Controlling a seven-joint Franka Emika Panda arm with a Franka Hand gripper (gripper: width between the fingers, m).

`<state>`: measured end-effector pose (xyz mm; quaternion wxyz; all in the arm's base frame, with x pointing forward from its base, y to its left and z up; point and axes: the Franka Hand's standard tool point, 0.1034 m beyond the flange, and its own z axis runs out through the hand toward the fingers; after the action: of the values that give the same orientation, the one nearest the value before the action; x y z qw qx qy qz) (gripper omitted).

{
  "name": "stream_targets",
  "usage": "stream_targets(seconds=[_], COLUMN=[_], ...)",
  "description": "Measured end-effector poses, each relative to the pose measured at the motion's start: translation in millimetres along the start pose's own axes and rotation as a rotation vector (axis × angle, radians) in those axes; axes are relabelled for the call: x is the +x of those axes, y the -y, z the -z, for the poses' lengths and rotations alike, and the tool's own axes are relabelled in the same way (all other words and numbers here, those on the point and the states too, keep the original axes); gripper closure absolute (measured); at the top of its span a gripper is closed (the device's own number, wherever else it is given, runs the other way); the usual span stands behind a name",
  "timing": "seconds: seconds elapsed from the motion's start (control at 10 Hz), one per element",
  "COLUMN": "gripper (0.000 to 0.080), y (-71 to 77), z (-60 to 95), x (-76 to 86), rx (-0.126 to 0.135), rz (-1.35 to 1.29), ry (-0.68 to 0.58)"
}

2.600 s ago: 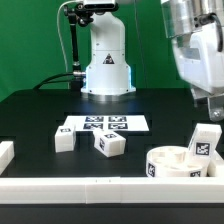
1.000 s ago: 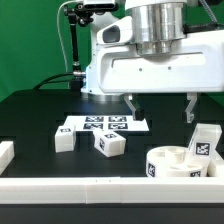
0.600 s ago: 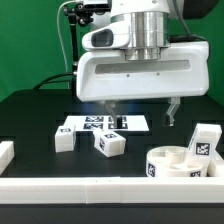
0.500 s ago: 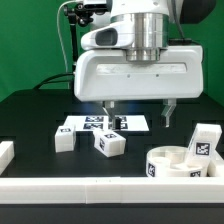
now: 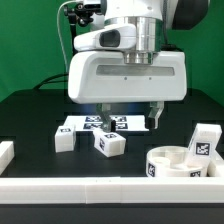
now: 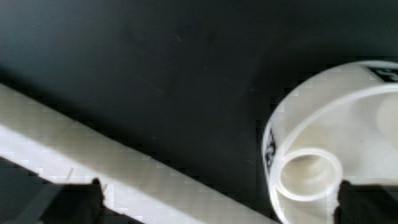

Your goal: Assemble stool

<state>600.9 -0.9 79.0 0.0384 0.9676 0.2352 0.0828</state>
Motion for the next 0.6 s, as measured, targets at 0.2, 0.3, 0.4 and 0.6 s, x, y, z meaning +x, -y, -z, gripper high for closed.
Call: stream_targets(seconds=[0.2,0.3,0.4,0.6], gripper=[0.0151,0.0151,0.0151,0.0151], y=[-4.3,-1.5,-0.3,-1.0], z=[-7.1,-9.2,-11.6,-17.3], x=[-25.0,-36.1,-45.0,-60.4], rx=[0.003,0.011,0.008,0.007], rz=[-0.002,-0.006,-0.002,-0.016], ry=[0.022,0.036,0.039,0.050])
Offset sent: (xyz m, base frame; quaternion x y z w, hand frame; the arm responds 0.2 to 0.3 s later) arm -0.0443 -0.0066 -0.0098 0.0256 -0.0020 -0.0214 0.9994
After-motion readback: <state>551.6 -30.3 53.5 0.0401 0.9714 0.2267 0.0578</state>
